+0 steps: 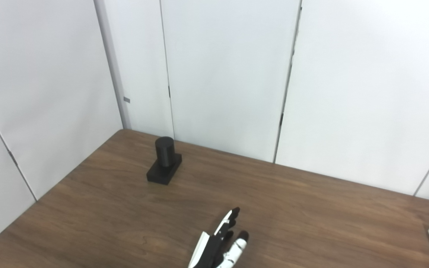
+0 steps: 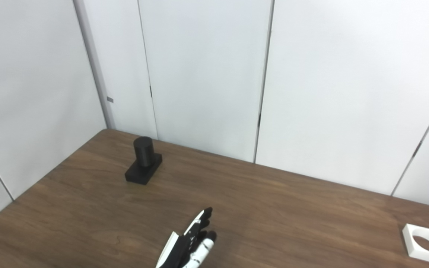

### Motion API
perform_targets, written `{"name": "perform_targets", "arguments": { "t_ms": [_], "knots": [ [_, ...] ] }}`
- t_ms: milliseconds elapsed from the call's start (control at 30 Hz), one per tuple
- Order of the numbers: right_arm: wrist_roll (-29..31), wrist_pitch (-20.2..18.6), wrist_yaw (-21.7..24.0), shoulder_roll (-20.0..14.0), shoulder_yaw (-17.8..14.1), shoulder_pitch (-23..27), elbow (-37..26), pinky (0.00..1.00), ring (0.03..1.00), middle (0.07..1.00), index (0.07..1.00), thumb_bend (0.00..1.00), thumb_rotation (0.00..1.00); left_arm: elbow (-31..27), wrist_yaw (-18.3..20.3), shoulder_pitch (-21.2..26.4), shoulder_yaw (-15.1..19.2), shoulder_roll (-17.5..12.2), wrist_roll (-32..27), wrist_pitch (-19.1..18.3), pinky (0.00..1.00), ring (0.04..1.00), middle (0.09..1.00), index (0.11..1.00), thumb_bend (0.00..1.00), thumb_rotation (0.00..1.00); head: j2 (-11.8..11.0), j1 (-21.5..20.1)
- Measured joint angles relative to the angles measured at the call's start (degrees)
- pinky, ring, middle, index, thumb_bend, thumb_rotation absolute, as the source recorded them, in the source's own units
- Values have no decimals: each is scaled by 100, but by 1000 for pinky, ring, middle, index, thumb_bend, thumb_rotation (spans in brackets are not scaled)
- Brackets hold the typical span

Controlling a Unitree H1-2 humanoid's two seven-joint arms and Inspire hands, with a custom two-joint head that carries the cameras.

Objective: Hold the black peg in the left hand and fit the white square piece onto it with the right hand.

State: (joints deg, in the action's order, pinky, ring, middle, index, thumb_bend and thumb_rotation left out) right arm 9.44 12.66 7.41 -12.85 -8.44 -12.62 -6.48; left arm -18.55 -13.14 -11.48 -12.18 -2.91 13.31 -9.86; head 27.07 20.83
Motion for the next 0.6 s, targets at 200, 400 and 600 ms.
{"name": "perform_targets", "arguments": {
  "t_ms": [200, 400, 600],
  "knots": [
    [-133, -112, -35, 18, -20, 8, -12, 1000, 1000, 965, 1000, 565, 1000, -666, 108, 70, 587, -182, 483, -774, 906, 928, 949, 993, 601, 323, 0, -44],
    [-408, -114, -123, 26, -52, 25, 5, 1000, 1000, 950, 1000, 571, 1000, -821, 804, 330, 1303, -641, 1244, -1716, 834, 933, 983, 1000, 715, 475, 0, -105],
    [-605, -115, -122, 52, -27, 41, 2, 1000, 1000, 996, 1000, 579, 1000, -573, 1416, 861, 2032, -625, 2339, -1748, 771, 925, 979, 1000, 865, 543, 26, -158]
  ]
}}
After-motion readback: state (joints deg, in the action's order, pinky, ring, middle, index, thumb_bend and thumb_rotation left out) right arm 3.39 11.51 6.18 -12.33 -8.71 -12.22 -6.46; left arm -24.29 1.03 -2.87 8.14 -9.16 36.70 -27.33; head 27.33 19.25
